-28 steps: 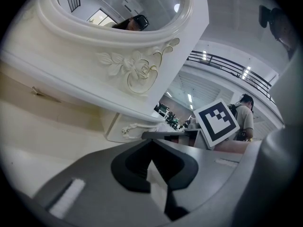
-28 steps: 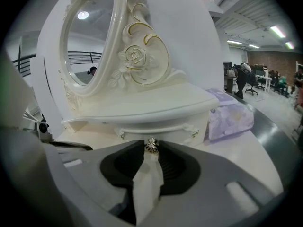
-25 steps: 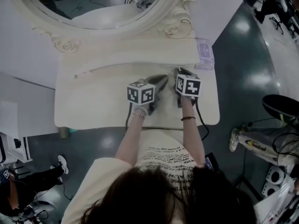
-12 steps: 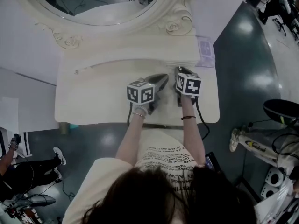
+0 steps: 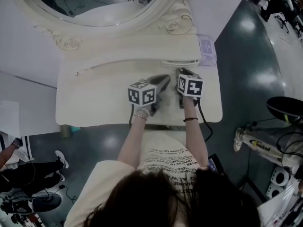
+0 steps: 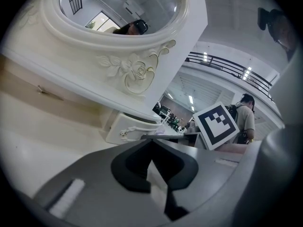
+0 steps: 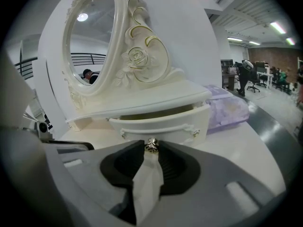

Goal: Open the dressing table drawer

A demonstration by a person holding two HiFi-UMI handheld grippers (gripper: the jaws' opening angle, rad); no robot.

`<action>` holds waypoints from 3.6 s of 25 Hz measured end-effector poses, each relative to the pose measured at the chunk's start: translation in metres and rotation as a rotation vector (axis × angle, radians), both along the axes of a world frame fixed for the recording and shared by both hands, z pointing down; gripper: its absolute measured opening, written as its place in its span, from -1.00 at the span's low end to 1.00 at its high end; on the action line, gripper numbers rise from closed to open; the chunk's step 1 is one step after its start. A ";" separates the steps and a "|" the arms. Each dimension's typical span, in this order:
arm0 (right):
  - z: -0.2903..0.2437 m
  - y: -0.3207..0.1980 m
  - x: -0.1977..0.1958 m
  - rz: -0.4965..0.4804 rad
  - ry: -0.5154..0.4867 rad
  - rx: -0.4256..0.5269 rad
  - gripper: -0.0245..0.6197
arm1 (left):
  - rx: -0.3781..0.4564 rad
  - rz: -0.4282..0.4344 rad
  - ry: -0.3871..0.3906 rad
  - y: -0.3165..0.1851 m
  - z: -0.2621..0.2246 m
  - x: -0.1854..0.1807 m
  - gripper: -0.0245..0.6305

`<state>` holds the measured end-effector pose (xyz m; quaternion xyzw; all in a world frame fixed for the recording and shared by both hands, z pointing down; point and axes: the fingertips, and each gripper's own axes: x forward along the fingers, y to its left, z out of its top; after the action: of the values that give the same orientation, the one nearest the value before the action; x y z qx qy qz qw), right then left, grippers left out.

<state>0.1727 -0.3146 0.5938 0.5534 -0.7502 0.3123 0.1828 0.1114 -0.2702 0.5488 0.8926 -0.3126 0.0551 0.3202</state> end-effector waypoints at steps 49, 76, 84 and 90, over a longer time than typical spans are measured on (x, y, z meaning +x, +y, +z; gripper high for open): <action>-0.002 0.040 -0.001 0.019 -0.011 -0.009 -0.61 | 0.005 0.032 0.027 0.037 -0.007 -0.002 -0.93; -0.002 0.058 0.000 0.030 -0.022 0.000 -0.61 | -0.001 0.062 0.021 0.054 -0.008 -0.002 -0.93; -0.002 0.058 -0.005 -0.008 -0.041 0.039 -0.57 | -0.002 0.062 0.019 0.055 -0.007 -0.001 -0.93; -0.010 0.059 -0.004 -0.028 -0.037 0.084 -0.54 | 0.004 0.071 0.023 0.055 -0.010 0.001 -0.93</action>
<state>0.1687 -0.2552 0.5836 0.5442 -0.7735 0.2883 0.1500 0.1120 -0.2154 0.5387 0.9044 -0.2770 0.0555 0.3199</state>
